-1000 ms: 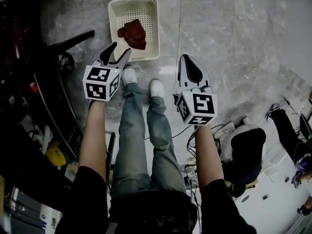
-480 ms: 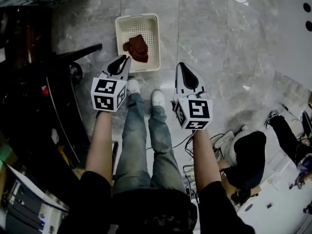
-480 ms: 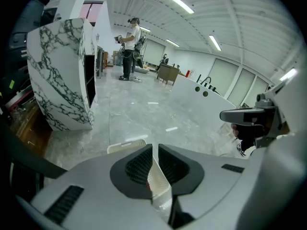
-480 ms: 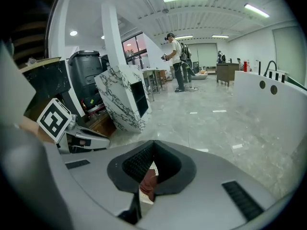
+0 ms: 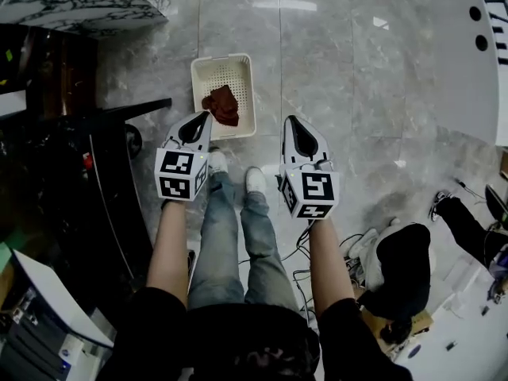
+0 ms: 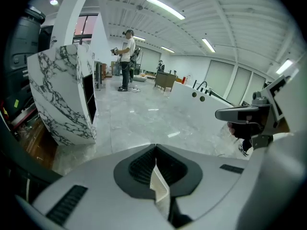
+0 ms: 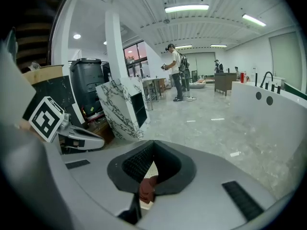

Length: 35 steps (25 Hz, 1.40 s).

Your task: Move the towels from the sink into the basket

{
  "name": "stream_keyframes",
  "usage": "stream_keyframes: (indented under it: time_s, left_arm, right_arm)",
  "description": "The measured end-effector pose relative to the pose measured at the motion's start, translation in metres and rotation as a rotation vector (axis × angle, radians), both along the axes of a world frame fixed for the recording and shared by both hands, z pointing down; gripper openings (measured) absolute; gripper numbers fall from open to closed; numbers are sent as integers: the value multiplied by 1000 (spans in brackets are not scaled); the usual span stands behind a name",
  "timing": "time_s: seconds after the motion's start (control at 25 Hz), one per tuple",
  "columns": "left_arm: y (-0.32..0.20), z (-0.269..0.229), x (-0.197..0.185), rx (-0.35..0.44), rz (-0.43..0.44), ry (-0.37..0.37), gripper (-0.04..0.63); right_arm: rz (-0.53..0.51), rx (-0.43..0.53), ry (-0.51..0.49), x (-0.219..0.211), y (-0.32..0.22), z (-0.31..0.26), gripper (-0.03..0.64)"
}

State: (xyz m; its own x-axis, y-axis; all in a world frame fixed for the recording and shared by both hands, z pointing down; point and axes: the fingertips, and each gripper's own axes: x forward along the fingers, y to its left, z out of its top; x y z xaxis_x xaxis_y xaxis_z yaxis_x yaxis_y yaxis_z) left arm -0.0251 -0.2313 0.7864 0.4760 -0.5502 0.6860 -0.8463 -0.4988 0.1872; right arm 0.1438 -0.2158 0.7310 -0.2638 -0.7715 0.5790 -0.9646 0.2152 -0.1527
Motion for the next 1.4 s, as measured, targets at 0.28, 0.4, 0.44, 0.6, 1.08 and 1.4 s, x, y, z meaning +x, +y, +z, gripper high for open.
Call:
stream_keyframes:
  time_s: [0.28,0.4,0.44,0.6,1.08,1.4]
  left_arm:
    - [-2,-81,9,85,-10,1,17]
    - [-9,-120,11,136,-25,8,17]
    - [-11,-133,11,152,-35,12,15]
    - [-15,-184,12,207,-73,26,15]
    - [-5,-319,14,353,-148,43,15]
    - [14,-390,5,449,-194,56,15]
  right_arm:
    - [-18,67,25,3,-5,-72,14]
    - [-17,101,25,6,-12,-106,14]
    - [-18,113,27,8,-14,-117,14]
    - [-17,155,38,17,-18,-163,14]
    - [-9,277,43,40,-7,-284,14]
    - [-8,354,23,44,7,-345,14]
